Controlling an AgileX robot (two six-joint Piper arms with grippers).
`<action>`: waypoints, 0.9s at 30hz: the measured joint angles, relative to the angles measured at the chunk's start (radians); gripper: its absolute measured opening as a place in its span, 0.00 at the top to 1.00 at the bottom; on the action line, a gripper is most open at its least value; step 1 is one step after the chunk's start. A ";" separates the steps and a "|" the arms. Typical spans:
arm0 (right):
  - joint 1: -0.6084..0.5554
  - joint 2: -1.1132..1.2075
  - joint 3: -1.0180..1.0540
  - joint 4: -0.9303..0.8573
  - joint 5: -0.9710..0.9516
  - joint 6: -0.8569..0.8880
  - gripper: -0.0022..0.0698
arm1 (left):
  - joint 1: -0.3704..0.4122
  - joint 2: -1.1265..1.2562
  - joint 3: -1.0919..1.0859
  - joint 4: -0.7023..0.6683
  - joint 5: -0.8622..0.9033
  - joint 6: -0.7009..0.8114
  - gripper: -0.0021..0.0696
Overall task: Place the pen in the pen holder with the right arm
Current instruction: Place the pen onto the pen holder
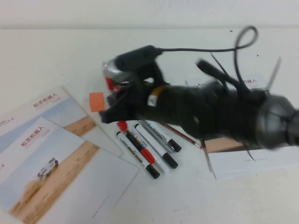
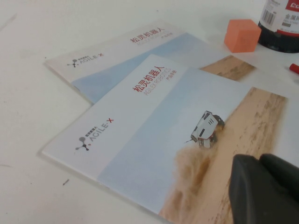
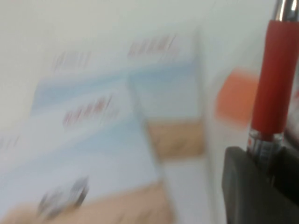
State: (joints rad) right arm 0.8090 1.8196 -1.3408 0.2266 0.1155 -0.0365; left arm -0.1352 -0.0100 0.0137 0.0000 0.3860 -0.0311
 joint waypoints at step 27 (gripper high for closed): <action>-0.180 0.346 -0.179 -0.345 -0.755 0.201 0.86 | 0.000 0.000 0.000 0.000 0.000 0.000 0.97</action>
State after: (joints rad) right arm 0.6291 2.1652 -1.5195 -0.1181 -0.6394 0.1646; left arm -0.1352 -0.0100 0.0137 0.0000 0.3860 -0.0311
